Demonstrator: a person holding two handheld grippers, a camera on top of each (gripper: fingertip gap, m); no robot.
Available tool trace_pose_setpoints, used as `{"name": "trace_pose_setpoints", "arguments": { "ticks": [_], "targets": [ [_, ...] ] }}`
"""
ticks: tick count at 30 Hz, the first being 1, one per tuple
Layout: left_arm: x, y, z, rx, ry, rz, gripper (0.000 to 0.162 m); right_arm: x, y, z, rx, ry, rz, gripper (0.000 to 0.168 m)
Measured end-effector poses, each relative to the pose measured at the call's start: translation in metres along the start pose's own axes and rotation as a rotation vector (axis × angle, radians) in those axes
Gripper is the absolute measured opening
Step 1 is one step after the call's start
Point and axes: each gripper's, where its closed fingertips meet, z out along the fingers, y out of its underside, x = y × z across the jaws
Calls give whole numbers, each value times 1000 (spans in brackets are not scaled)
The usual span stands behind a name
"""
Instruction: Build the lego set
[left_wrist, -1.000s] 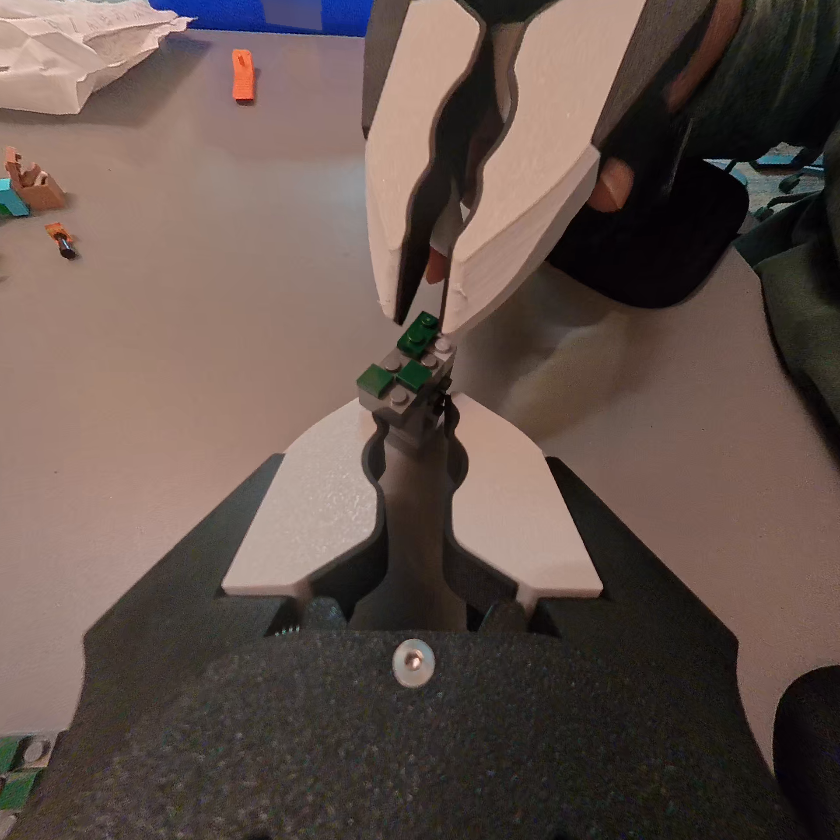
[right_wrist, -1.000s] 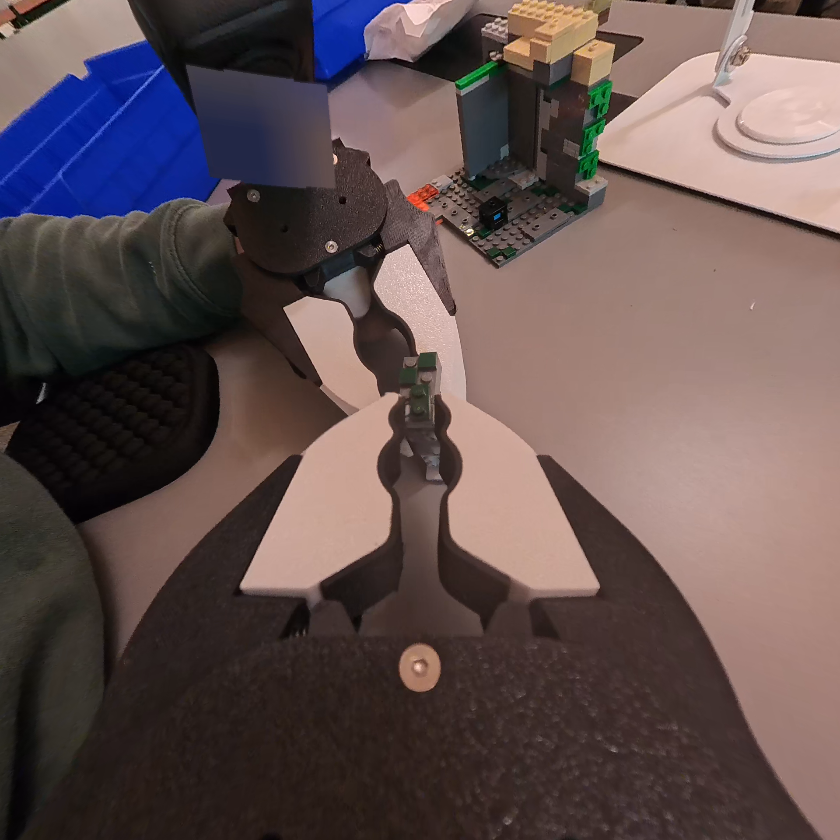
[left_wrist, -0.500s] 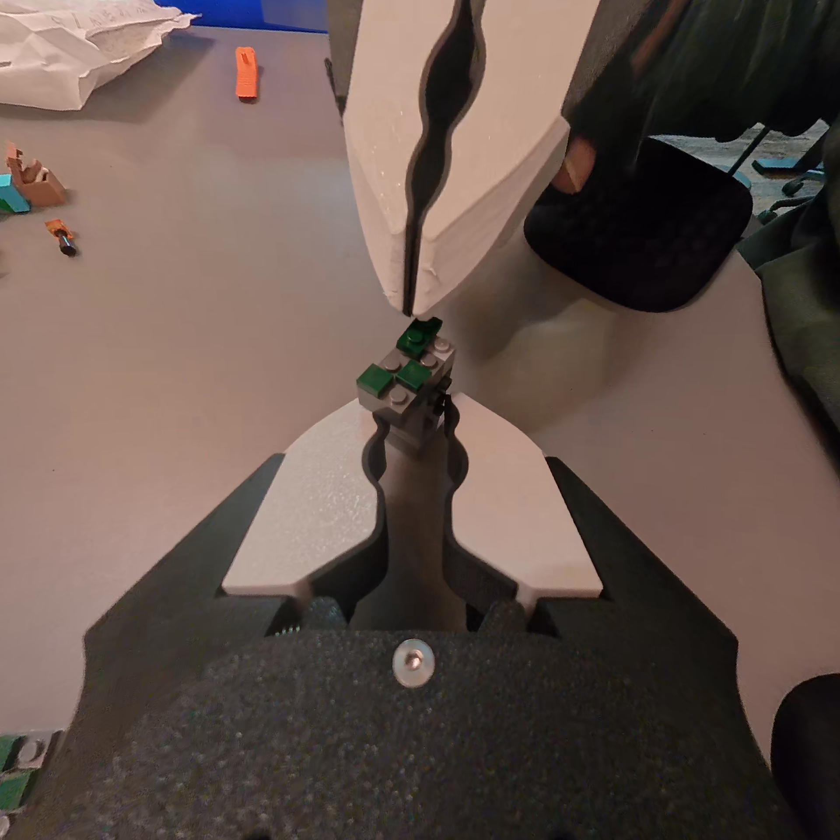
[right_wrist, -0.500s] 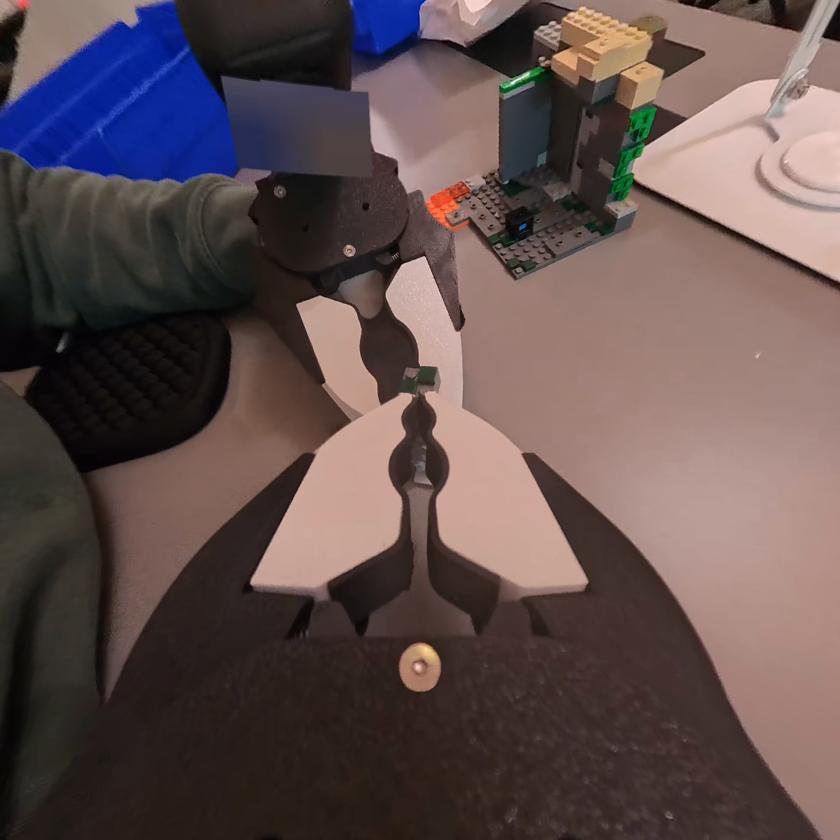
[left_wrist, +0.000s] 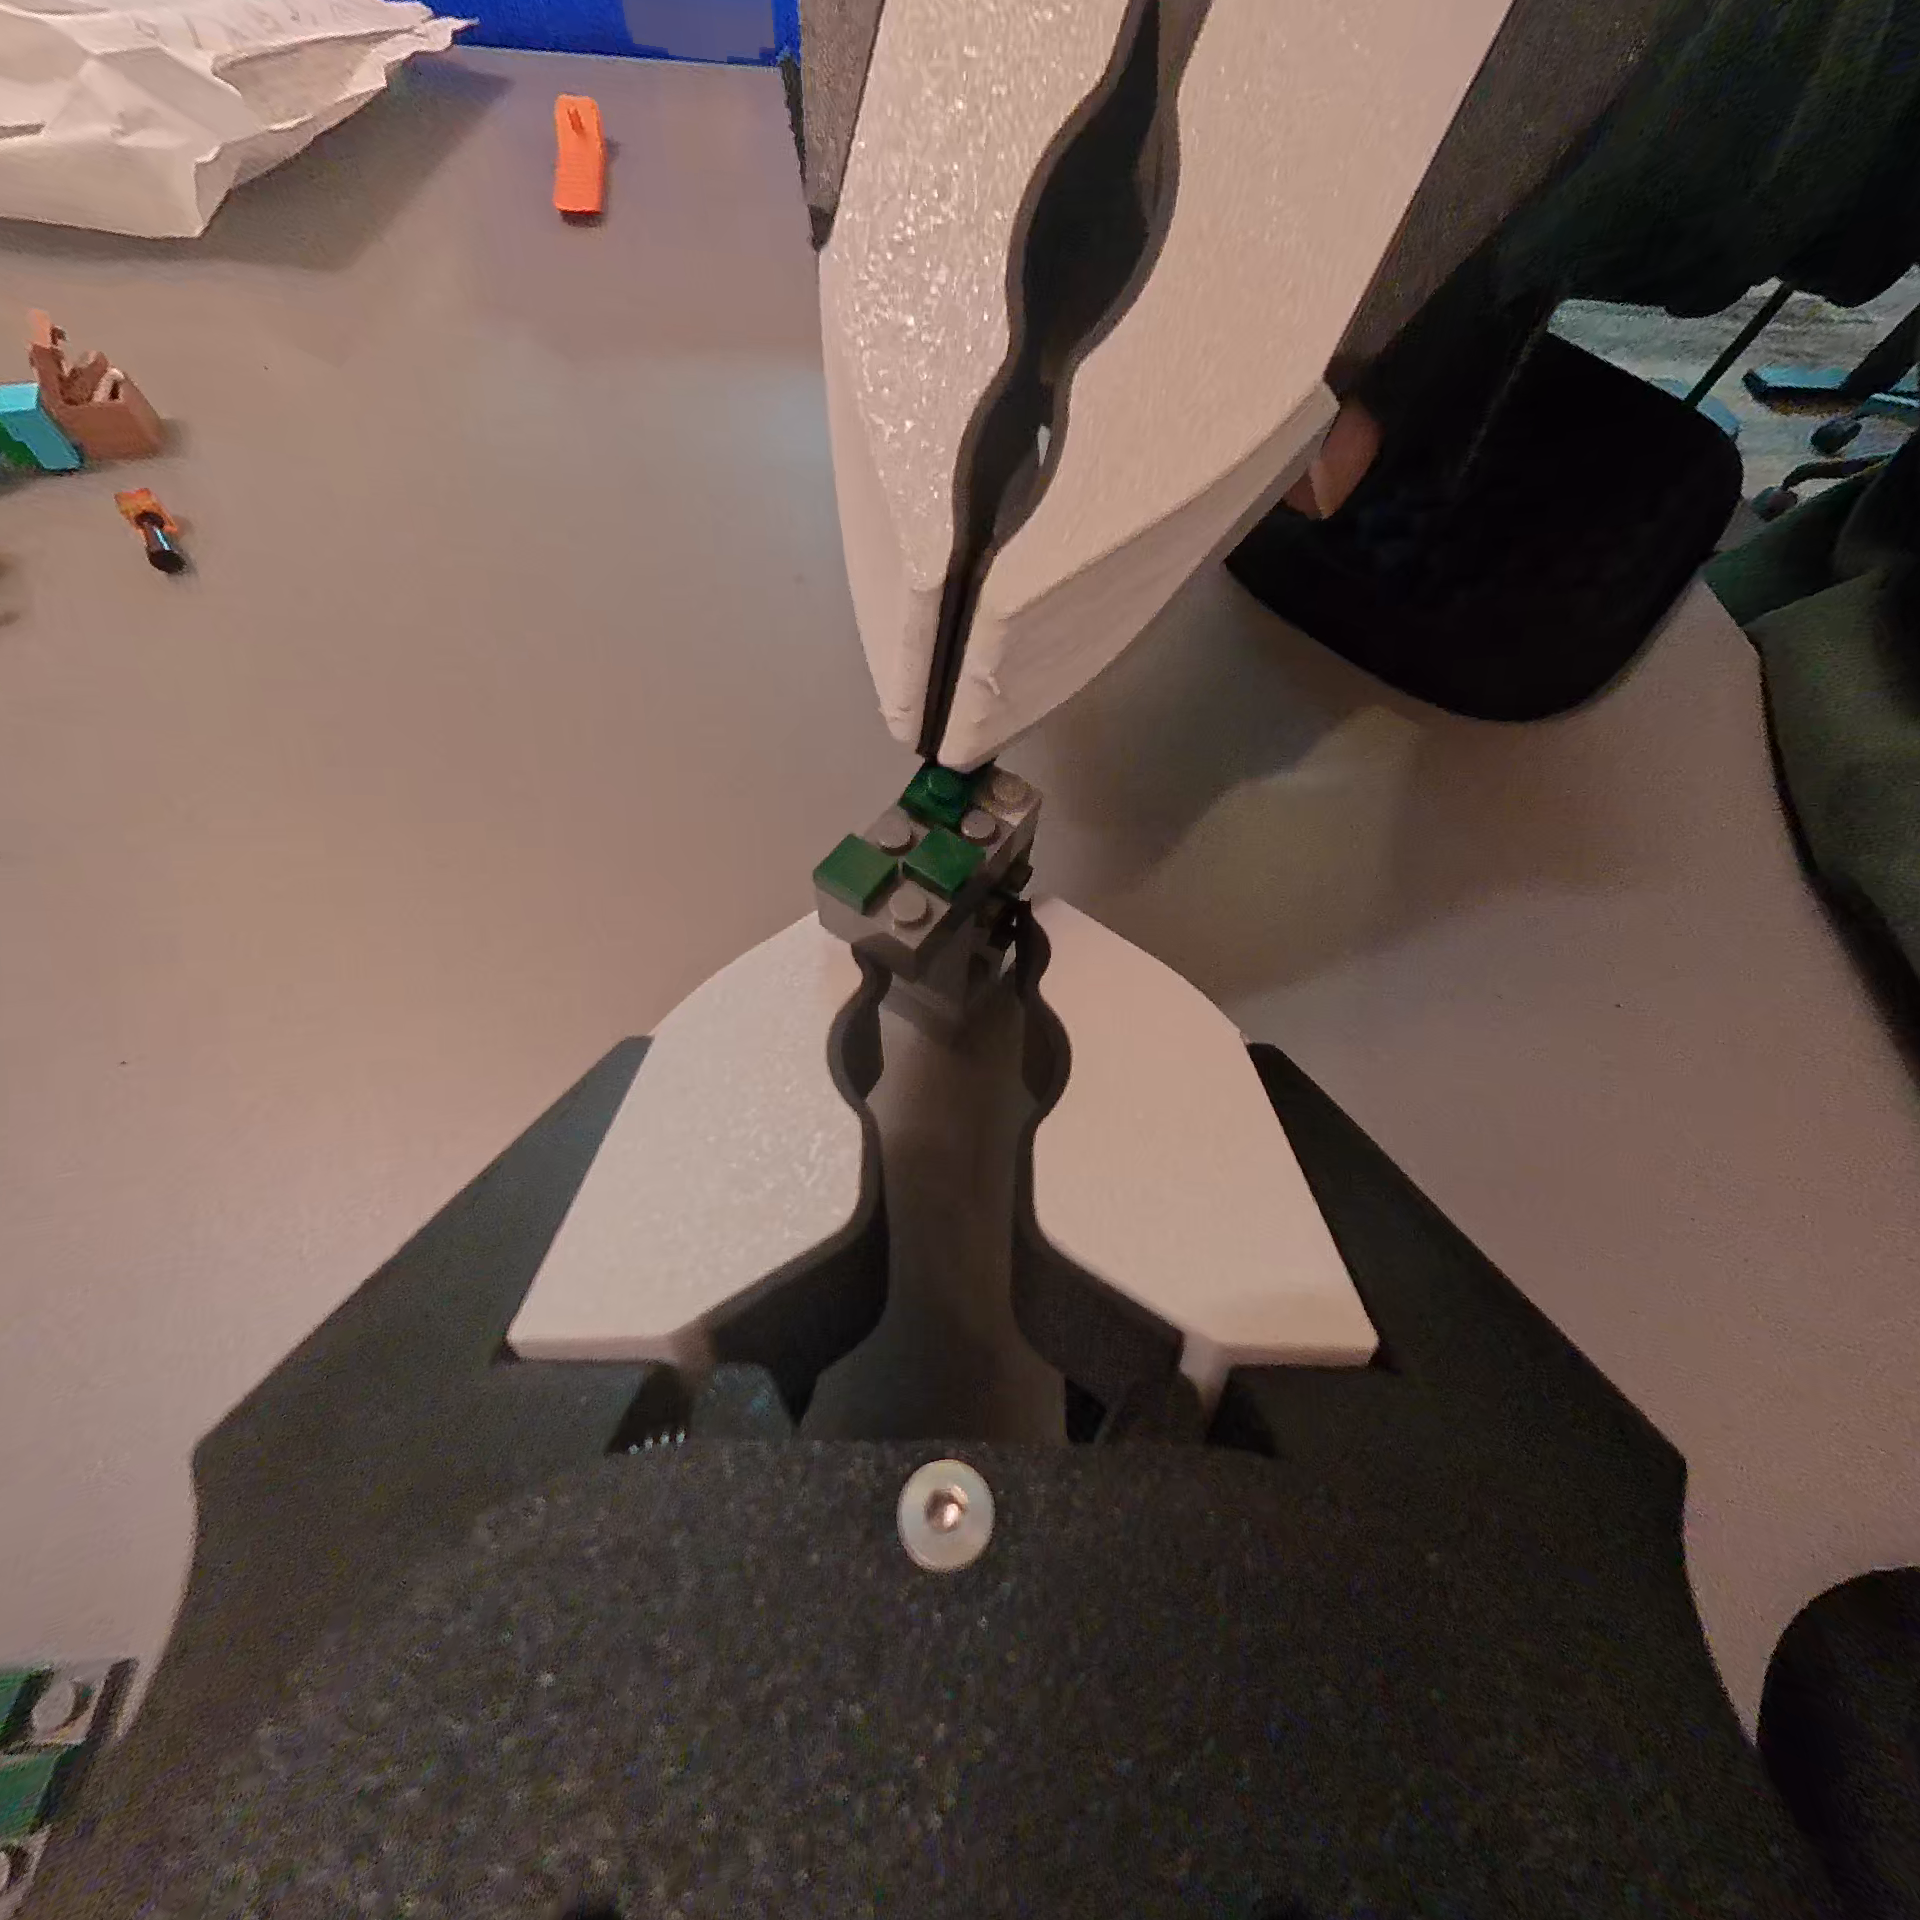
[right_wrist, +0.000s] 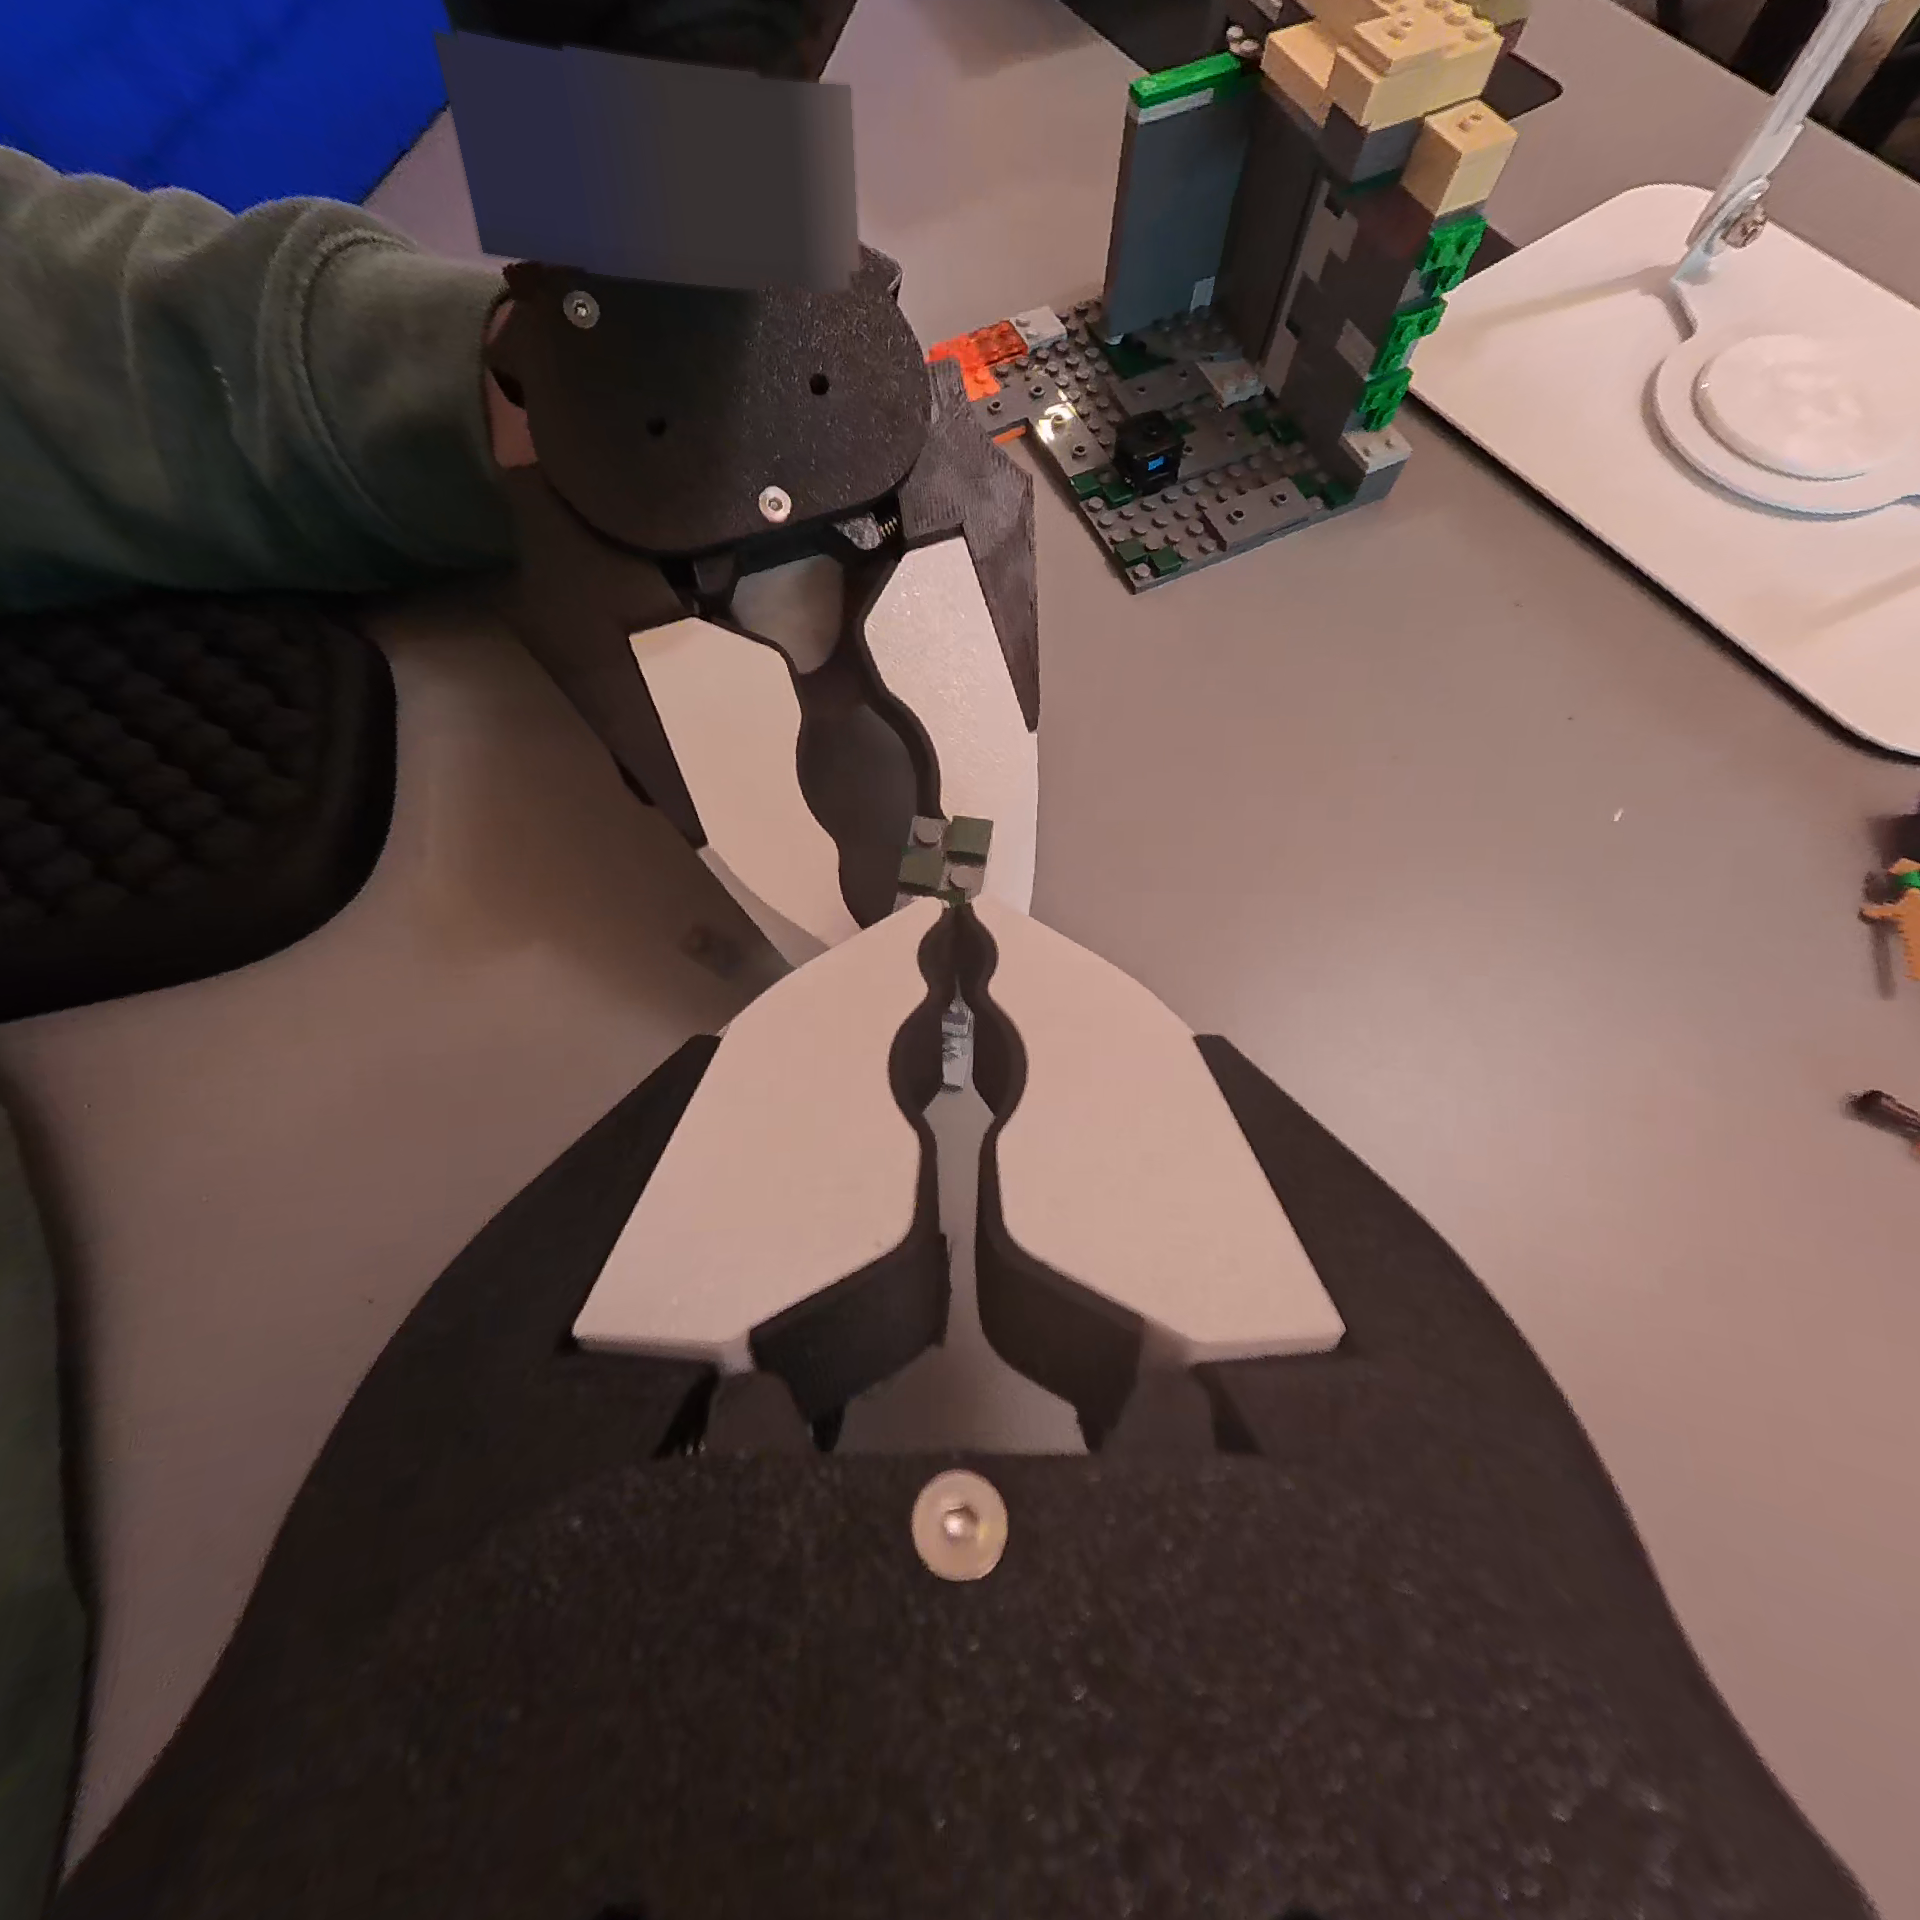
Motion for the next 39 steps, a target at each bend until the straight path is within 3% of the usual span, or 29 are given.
{"name": "trace_pose_setpoints", "arguments": {
  "ticks": [9, 27, 39],
  "targets": [
    [-1, -1, 1, 4, -20, -15, 22, 3, 1, -1, -35, 3, 78, 0],
    [-2, 0, 1, 4, -56, -4, 22, 2, 4, 0, -98, -210, 279, 0],
    [0, 0, 1, 7, -82, -17, 22, 4, -3, -2, -11, -181, 219, 0]
  ]
}}
